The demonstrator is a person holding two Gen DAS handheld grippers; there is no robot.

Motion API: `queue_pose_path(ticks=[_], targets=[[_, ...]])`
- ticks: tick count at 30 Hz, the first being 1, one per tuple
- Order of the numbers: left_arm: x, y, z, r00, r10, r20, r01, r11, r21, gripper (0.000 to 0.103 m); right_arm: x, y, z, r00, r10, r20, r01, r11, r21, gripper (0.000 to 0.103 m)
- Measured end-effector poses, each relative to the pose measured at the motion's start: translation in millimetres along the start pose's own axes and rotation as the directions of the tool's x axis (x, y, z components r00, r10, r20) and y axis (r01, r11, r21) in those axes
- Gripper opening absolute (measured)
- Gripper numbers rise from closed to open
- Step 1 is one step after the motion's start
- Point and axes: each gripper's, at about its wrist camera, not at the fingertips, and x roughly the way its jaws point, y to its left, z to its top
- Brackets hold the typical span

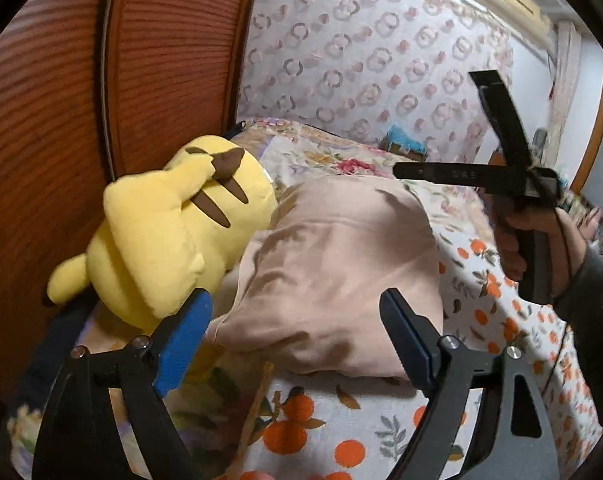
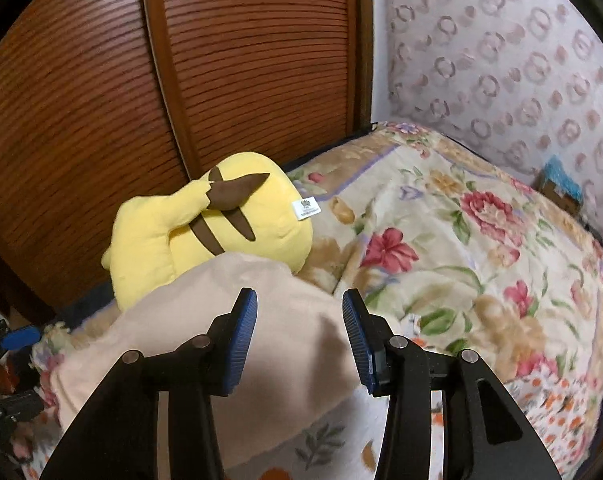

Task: Fold small clothes

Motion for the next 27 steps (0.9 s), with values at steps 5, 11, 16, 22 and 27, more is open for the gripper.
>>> queue_pose_path(ticks=[5,11,16,22,27], targets=[[-10,-9,5,1.000,-0.008,0.017,0.007,0.999,0.040,0.086,-35,5,-22,0.999,0.002,0.043,-0.004,0.999,0.032,0.046],[-23,-27,11,0.998,-0.028,0.055,0.024,0.997,0.078,0.086,-92,18,-58,0.995,-0.021,0.099,0.016,0.998,0.055,0.046],[-35,-48,15,0.990,-0.071,0.123,0.057,0.992,0.114,0.086,-143,28,-86,0.986,-0.071,0.152,0.060,0.995,0.076,0.046],[-53,-78,15,0.978,-0.111,0.179,0.086,0.986,0.142,0.086,-202,45,-122,0.967,-0.144,0.209,0.123,0.986,0.112,0.055],[-72,-105,9,0.972,-0.142,0.188,0.106,0.976,0.188,0.086,-249,61,-156,0.945,-0.201,0.258,0.168,0.975,0.144,0.065]])
